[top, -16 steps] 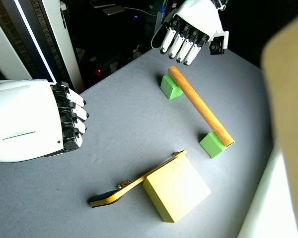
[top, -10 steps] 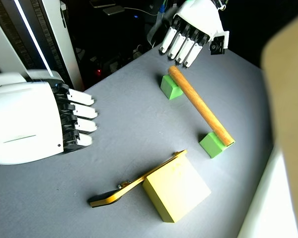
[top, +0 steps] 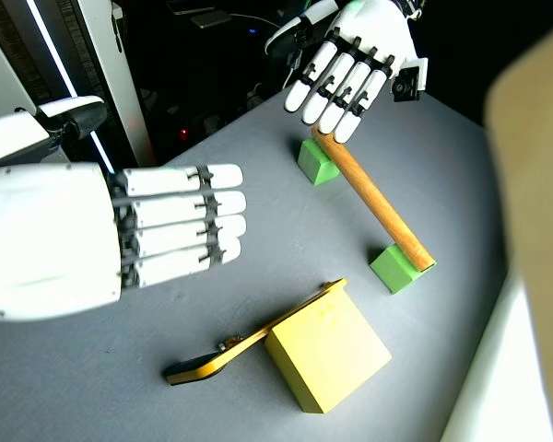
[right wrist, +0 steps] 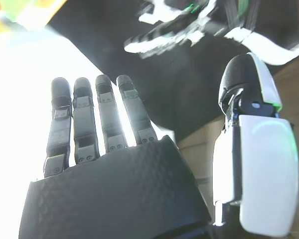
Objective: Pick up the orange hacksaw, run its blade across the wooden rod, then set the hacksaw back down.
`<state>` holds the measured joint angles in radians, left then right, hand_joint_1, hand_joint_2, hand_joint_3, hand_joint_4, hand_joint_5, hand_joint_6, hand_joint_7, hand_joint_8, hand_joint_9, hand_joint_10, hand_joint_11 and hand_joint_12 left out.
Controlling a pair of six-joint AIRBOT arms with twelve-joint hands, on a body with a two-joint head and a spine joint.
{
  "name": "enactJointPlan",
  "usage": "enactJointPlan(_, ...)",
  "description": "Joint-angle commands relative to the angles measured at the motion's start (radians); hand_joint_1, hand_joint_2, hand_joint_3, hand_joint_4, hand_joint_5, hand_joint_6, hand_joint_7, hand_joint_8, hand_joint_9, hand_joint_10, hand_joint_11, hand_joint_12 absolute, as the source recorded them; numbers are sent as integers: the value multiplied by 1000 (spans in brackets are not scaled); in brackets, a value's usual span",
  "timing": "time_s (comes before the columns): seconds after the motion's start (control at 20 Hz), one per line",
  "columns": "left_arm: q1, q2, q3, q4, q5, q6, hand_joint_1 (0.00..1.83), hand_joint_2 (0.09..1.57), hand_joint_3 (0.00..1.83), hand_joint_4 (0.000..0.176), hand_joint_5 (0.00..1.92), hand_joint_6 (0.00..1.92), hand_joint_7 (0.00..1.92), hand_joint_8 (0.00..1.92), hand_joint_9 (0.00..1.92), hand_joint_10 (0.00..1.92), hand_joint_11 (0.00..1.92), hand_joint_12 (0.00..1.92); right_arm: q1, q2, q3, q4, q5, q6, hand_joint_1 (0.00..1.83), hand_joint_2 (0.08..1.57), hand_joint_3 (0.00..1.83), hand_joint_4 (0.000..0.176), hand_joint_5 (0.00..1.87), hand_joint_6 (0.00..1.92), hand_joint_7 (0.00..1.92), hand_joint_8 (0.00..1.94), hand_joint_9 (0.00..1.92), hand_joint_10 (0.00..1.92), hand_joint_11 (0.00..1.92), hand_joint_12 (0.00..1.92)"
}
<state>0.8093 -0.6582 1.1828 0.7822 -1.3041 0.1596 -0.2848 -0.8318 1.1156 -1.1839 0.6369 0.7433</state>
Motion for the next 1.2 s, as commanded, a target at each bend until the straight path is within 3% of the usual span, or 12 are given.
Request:
enactJointPlan(0.0, -20, 9, -3, -67, -83, 3, 0, 1186, 2, 0, 33, 1, 53, 4, 63, 4, 0, 260, -5, 12, 8, 69, 33, 67, 100, 1020, 3, 0, 28, 4, 108, 7, 139, 8, 0, 540)
enactJointPlan(0.1, -35, 21, -10, -41, -56, 3, 0, 1186, 1, 0, 32, 1, 52, 3, 68, 5, 0, 264, -36, 23, 24, 69, 29, 206, 166, 1022, 1, 0, 43, 5, 121, 6, 146, 6, 0, 514)
enactJointPlan(0.3, -100, 90, -90, -36, 125, -23, 0, 1180, 0, 0, 67, 5, 105, 5, 112, 6, 0, 314, -68, 52, 65, 72, 35, 345, 324, 1004, 0, 0, 52, 3, 118, 1, 156, 4, 0, 593)
enactJointPlan(0.55, -188, 188, -206, 4, 376, -60, 0, 1191, 1, 0, 79, 4, 121, 3, 148, 6, 0, 419, -126, 60, 142, 151, 71, 345, 495, 1033, 6, 0, 21, 0, 71, 0, 116, 0, 0, 528)
enactJointPlan(0.65, -210, 227, -236, 109, 426, -95, 0, 1190, 0, 0, 110, 9, 143, 7, 170, 9, 0, 451, -163, 68, 167, 161, 96, 345, 529, 1049, 8, 0, 15, 3, 69, 2, 116, 3, 0, 510)
enactJointPlan(0.85, -246, 304, -291, 235, 527, -204, 0, 1201, 2, 0, 98, 0, 122, 0, 141, 0, 0, 388, -202, 54, 225, 161, 133, 325, 661, 1078, 8, 0, 27, 1, 77, 1, 120, 2, 0, 449)
enactJointPlan(1.0, -284, 363, -329, 363, 592, -303, 0, 1210, 2, 0, 131, 6, 151, 4, 178, 5, 0, 469, -238, 10, 299, 161, 183, 326, 840, 1048, 0, 0, 105, 9, 119, 5, 151, 5, 0, 538)
enactJointPlan(1.15, -299, 413, -362, 433, 638, -354, 0, 1209, 1, 0, 109, 1, 133, 1, 158, 2, 0, 422, -256, -49, 361, 175, 210, 332, 876, 1108, 14, 0, 56, 0, 92, 1, 125, 1, 0, 454)
